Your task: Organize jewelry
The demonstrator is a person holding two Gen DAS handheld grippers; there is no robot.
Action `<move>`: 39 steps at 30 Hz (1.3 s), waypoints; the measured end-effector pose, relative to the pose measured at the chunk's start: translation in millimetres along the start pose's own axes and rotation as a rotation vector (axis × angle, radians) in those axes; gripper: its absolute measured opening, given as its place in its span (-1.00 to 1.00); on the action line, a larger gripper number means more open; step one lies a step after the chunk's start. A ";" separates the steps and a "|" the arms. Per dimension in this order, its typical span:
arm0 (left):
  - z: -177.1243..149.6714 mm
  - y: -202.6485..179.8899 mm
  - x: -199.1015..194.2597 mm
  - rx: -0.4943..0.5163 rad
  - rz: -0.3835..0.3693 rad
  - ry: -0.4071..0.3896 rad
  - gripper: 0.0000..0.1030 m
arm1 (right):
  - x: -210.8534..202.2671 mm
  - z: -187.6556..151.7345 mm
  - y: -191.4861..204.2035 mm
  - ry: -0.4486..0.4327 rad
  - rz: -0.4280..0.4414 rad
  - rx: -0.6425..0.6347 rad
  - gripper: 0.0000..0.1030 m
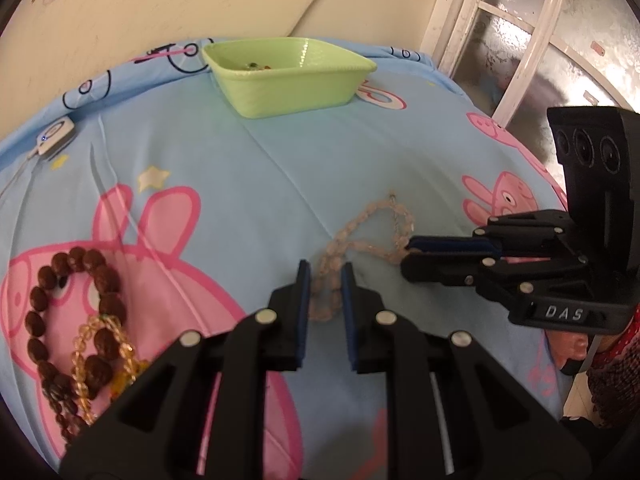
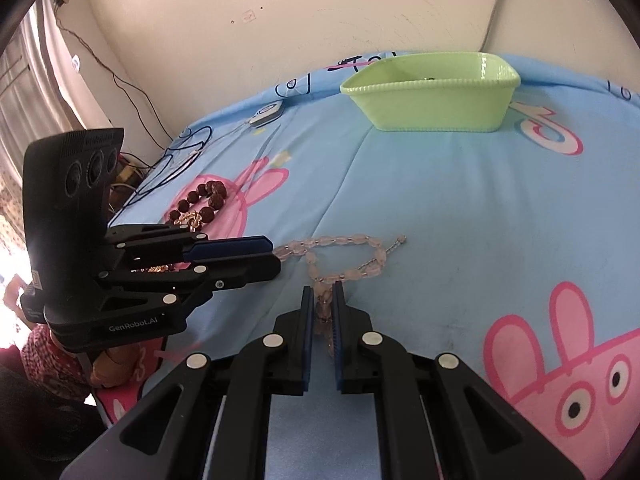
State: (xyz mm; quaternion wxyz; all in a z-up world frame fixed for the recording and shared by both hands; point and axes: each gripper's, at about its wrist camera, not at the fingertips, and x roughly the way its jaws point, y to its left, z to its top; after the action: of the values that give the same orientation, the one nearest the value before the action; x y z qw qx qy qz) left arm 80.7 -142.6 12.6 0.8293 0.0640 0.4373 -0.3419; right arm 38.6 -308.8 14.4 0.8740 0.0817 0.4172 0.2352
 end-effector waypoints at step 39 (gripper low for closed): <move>-0.8 1.9 -2.1 -0.036 -0.034 -0.008 -0.70 | 5.3 -1.5 8.3 -0.002 0.040 0.026 -1.00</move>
State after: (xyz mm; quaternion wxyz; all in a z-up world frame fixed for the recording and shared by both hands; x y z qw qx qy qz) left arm 80.5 -139.7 13.4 0.8262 0.0402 0.4410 -0.3481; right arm 37.5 -299.1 12.6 0.8684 0.1013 0.4178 0.2471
